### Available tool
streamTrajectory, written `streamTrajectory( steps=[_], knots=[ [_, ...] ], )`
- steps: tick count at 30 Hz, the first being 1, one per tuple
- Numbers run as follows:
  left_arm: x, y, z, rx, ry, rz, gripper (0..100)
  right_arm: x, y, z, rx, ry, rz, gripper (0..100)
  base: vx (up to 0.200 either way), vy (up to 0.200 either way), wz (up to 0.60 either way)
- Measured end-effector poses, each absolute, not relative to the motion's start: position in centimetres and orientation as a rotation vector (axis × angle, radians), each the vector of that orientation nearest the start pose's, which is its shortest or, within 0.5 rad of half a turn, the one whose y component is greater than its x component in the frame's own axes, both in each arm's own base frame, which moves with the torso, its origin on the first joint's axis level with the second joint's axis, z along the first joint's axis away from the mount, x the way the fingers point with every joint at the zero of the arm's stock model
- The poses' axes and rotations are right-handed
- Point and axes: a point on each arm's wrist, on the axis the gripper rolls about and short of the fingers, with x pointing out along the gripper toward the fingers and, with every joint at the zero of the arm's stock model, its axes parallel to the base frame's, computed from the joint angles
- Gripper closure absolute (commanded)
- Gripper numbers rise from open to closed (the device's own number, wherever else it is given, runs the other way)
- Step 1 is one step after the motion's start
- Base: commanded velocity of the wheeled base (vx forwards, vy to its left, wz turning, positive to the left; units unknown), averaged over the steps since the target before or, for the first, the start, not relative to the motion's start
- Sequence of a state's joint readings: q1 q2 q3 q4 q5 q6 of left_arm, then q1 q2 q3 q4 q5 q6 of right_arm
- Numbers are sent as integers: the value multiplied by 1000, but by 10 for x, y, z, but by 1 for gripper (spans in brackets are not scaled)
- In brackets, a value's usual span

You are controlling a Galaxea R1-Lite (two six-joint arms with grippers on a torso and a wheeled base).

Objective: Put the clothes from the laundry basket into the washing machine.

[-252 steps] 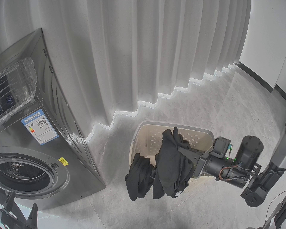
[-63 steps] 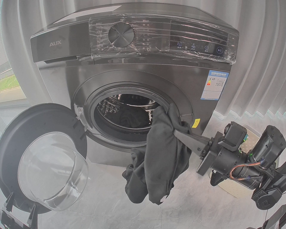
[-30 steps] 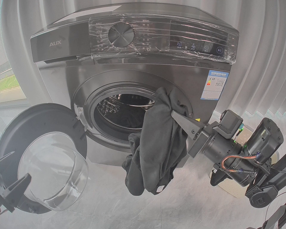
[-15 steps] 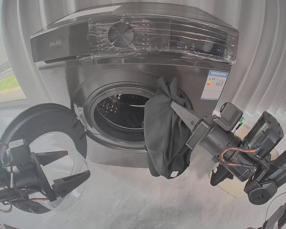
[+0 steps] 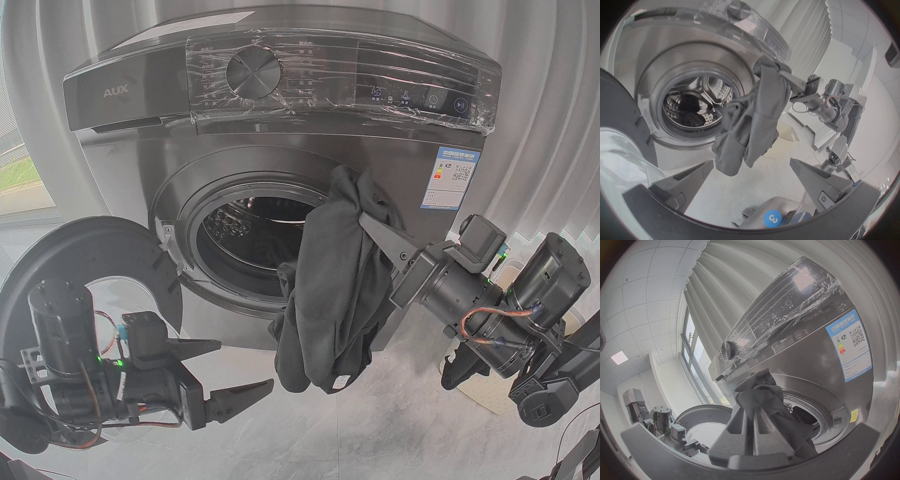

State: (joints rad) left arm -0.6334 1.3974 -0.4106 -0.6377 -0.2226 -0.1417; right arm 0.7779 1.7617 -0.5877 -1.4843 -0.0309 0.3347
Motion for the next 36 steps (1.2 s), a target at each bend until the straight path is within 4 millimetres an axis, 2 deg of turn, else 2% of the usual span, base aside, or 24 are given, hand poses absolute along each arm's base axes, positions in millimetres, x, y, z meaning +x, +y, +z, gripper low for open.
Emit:
streamTrajectory(
  steps=[11, 19, 30, 36],
  knots=[
    [172, -151, 135, -135, 495, -859, 0, 210, 203, 193, 439, -165, 779, 100, 0, 0, 0],
    [190, -173, 122, -193, 437, -882, 0, 211, 204, 192, 439, -163, 778, 100, 0, 0, 0],
    [212, -199, 84, -206, 486, -871, 0, 211, 204, 192, 439, -164, 779, 100, 0, 0, 0],
    [215, -211, 69, -220, 527, -875, 0, 212, 204, 194, 442, -171, 778, 100, 0, 0, 0]
  ],
)
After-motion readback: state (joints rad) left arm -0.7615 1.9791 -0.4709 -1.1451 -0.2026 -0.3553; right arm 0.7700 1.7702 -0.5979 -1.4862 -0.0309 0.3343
